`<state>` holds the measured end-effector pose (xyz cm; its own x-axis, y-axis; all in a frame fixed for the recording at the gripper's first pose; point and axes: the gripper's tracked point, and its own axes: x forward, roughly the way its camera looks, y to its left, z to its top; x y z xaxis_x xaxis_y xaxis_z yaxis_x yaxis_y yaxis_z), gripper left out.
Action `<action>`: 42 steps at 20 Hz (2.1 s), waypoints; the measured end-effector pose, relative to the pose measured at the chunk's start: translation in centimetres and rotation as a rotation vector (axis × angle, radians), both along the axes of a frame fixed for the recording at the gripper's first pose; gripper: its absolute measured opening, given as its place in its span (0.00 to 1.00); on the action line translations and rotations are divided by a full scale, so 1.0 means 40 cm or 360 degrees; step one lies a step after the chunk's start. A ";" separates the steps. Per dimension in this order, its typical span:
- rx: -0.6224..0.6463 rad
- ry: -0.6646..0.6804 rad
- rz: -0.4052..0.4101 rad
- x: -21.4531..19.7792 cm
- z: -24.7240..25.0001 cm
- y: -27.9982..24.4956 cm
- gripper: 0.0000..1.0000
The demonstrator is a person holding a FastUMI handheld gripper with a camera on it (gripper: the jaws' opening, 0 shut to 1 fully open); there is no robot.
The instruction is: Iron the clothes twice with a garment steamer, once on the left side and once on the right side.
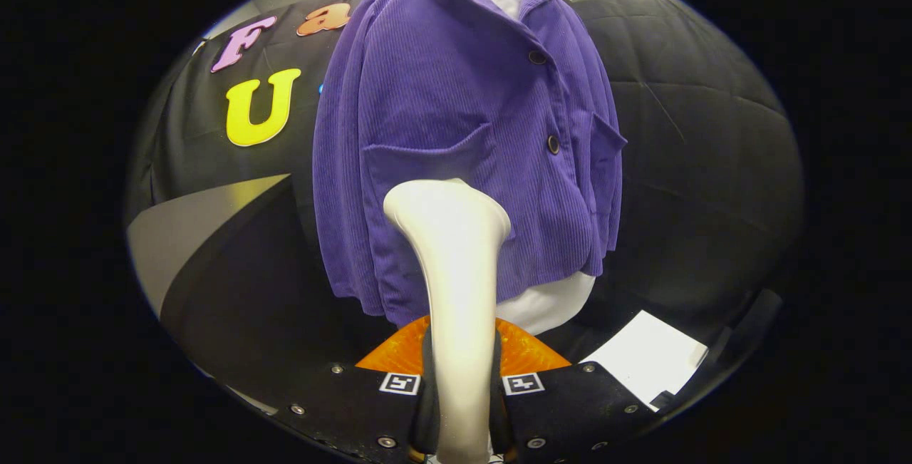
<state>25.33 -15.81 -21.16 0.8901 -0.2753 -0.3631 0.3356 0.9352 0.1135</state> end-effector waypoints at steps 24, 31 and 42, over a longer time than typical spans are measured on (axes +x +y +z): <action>-0.0061 -0.0317 -0.0432 -0.158 0.254 -0.248 0.27; -0.0141 -0.0581 -0.0306 -0.193 0.537 -0.336 0.27; -0.0163 -0.0998 -0.0283 -0.143 0.872 -0.428 0.27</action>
